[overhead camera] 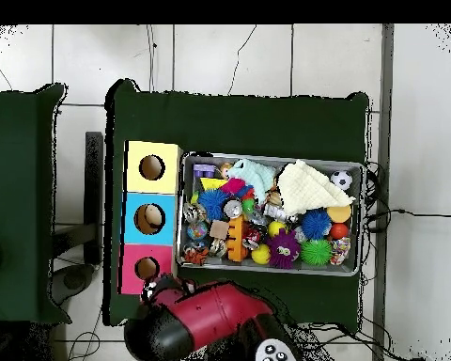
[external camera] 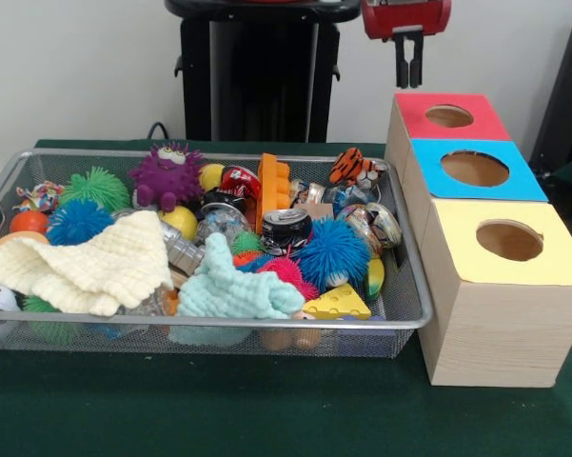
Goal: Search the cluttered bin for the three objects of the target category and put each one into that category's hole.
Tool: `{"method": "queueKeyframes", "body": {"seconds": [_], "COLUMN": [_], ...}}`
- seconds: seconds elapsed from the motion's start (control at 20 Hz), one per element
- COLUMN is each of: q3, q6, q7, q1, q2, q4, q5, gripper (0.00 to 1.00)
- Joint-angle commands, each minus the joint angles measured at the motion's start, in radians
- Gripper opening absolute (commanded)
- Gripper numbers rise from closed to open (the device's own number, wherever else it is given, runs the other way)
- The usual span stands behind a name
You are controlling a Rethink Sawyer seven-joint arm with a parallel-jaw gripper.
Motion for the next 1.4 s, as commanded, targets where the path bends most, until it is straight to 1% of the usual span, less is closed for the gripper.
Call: {"method": "queueKeyframes", "body": {"seconds": [0.05,0.15,0.25,0.35,0.45,0.5,0.55,0.6,0.65,0.7,0.75,0.8,0.9,0.95,1.0,1.1,1.2,1.3,1.4], "q3": [0.14,0.157,0.157,0.137,0.094,0.039,0.005,-0.073,-0.111,-0.165,-0.197,-0.246,-0.306,-0.33,-0.37,-0.441,-0.465,-0.466,-0.472], "q6": [0.195,0.212,0.21,0.204,0.189,0.172,0.163,0.167,0.185,0.208,0.201,0.187,0.13,0.1,0.036,-0.05,-0.093,-0.124,-0.148], "q7": [-0.133,-0.147,-0.136,-0.106,-0.049,0.001,0.032,0.102,0.137,0.203,0.233,0.289,0.33,0.333,0.354,0.375,0.344,0.3,0.278], "q1": [-0.134,-0.153,-0.158,-0.146,-0.122,-0.088,-0.065,-0.005,0.026,0.072,0.098,0.144,0.204,0.227,0.272,0.343,0.363,0.357,0.356], "q2": [-0.111,-0.115,-0.118,-0.125,-0.132,-0.144,-0.15,-0.164,-0.169,-0.174,-0.175,-0.178,-0.152,-0.132,-0.085,-0.024,0.005,0.02,0.032], "q4": [0.013,0.004,-0.002,-0.005,-0.004,-0.009,-0.015,-0.038,-0.053,-0.068,-0.073,-0.075,-0.061,-0.052,-0.042,-0.04,-0.036,-0.031,-0.025], "q5": [0.099,0.099,0.087,0.069,0.047,0.014,-0.011,-0.073,-0.103,-0.134,-0.147,-0.168,-0.163,-0.152,-0.143,-0.123,-0.095,-0.071,-0.052], "gripper": [0.0,0.0,0.0,0.0,0.0,0.0,0.0,0.0,0.0,0.0,0.0,0.0,0.0,0.0,0.0,0.0,0.0,0.0,0.0]}}
